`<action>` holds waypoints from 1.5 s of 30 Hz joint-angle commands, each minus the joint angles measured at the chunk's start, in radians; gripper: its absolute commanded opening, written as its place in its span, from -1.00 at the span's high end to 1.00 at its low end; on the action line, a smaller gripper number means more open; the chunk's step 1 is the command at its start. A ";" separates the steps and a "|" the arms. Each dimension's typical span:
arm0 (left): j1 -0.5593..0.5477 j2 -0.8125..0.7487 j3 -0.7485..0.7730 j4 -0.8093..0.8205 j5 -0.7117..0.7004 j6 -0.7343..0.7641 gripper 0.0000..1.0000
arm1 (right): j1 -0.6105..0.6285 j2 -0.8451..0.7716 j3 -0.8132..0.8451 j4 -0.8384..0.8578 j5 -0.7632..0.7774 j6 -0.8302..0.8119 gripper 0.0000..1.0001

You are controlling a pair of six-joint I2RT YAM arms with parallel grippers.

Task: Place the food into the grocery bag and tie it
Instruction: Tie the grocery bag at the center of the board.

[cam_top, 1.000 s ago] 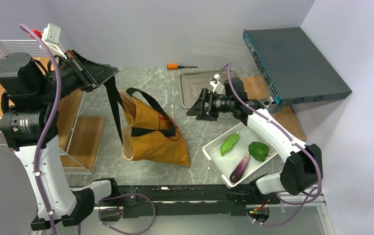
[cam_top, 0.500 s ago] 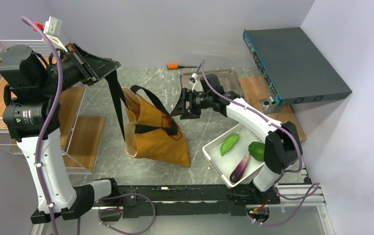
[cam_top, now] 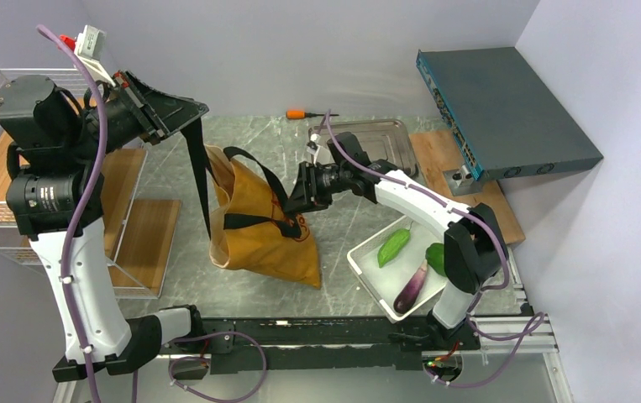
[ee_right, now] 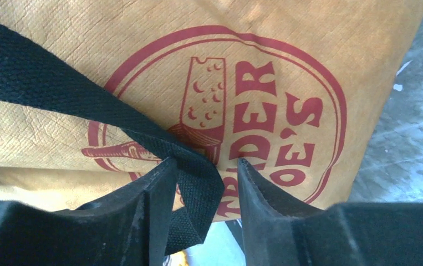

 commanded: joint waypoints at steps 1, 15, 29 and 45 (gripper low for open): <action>0.003 -0.005 0.031 0.172 0.028 -0.036 1.00 | 0.011 -0.030 0.045 0.056 -0.052 -0.016 0.15; 0.003 -0.006 0.039 0.194 0.046 -0.056 1.00 | 0.018 -0.023 0.061 -0.034 -0.057 -0.069 -0.30; 0.003 -0.023 0.017 0.197 0.056 -0.058 1.00 | -0.011 -0.194 0.107 -0.187 0.098 -0.119 -0.22; 0.003 -0.021 0.009 0.225 0.085 -0.077 1.00 | 0.027 -0.182 -0.048 -0.120 0.171 -0.061 -0.37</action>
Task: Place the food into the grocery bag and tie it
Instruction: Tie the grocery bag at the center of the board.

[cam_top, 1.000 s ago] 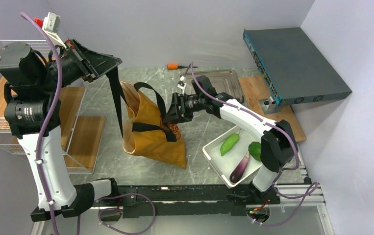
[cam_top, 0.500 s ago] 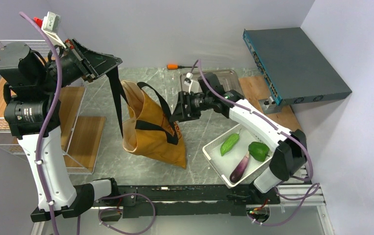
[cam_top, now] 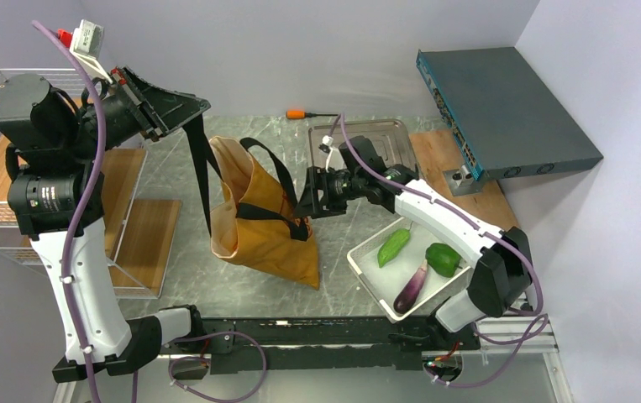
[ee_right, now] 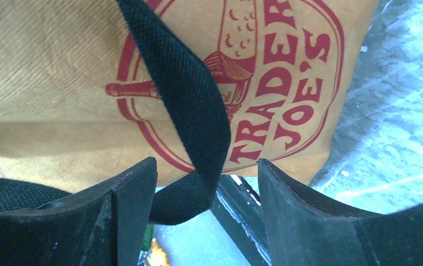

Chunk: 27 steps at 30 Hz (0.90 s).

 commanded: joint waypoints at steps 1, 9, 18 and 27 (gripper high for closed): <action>0.003 -0.016 0.030 0.116 0.031 -0.013 1.00 | 0.009 0.023 -0.004 0.053 0.038 0.020 -0.36; 0.003 -0.006 0.043 0.111 0.046 -0.018 1.00 | 0.039 0.070 -0.026 0.194 -0.011 0.109 -0.07; 0.003 -0.011 0.023 0.181 0.073 -0.066 1.00 | 0.059 0.097 0.094 0.124 0.008 0.071 0.98; 0.003 0.006 0.022 0.306 0.097 -0.149 1.00 | 0.021 0.156 0.799 -0.372 0.247 -0.147 1.00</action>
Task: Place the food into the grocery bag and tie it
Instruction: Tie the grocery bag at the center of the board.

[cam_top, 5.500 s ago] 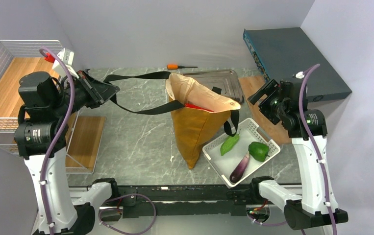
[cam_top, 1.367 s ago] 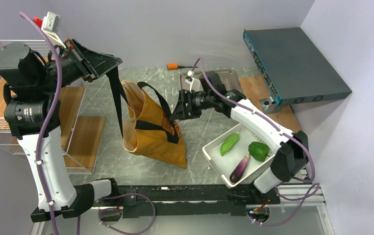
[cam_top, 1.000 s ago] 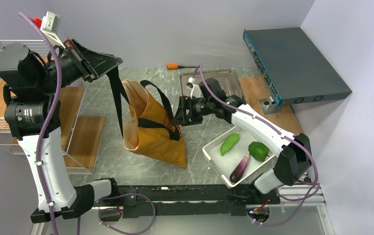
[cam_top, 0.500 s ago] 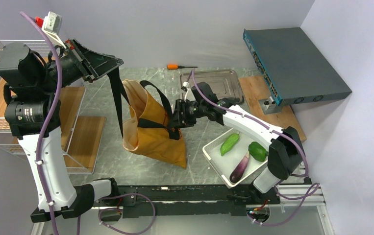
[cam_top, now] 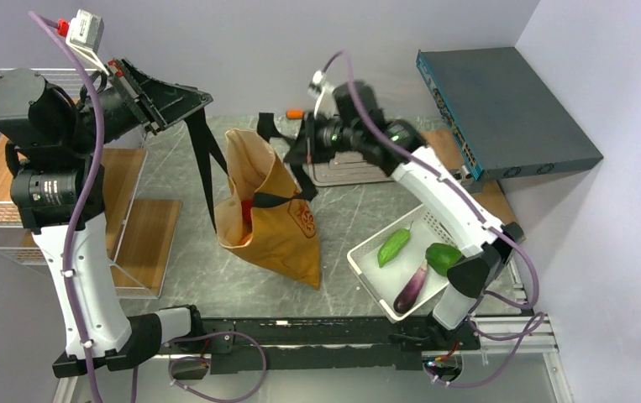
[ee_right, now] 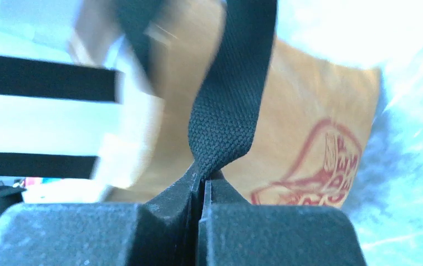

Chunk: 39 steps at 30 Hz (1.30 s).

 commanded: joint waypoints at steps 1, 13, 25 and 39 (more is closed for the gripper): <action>0.003 -0.005 0.017 0.233 0.031 -0.086 1.00 | -0.025 0.014 0.411 -0.235 0.154 -0.125 1.00; -0.001 0.007 -0.082 0.462 0.053 -0.201 1.00 | -0.031 -0.160 0.468 0.100 0.070 -0.110 1.00; -0.171 0.140 0.018 0.633 0.056 -0.276 1.00 | -0.029 -0.025 0.604 0.130 -0.210 0.006 1.00; -0.301 0.214 0.057 0.665 0.008 -0.257 1.00 | -0.024 0.048 0.612 0.142 -0.324 0.025 1.00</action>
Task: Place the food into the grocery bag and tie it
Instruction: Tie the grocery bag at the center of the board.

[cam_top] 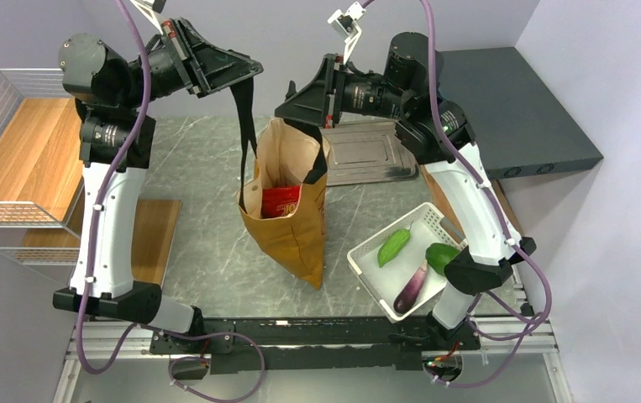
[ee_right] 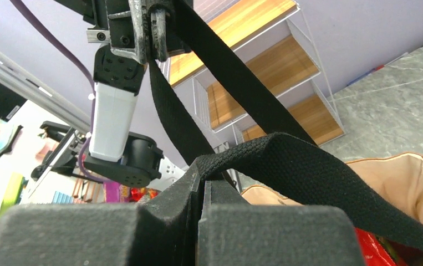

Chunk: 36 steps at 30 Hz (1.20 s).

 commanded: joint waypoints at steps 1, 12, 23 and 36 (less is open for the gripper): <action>-0.040 0.004 0.061 0.117 -0.045 0.004 1.00 | 0.006 0.020 0.038 0.082 -0.068 0.022 1.00; -0.129 0.034 0.095 0.060 -0.090 0.059 1.00 | 0.023 0.064 0.045 0.193 -0.086 0.078 1.00; -0.162 0.024 0.072 -0.045 -0.213 0.163 1.00 | 0.026 0.074 0.050 0.269 -0.134 0.144 1.00; -0.234 0.031 0.019 -0.014 -0.350 0.230 1.00 | 0.050 -0.003 -0.071 0.445 -0.119 0.267 1.00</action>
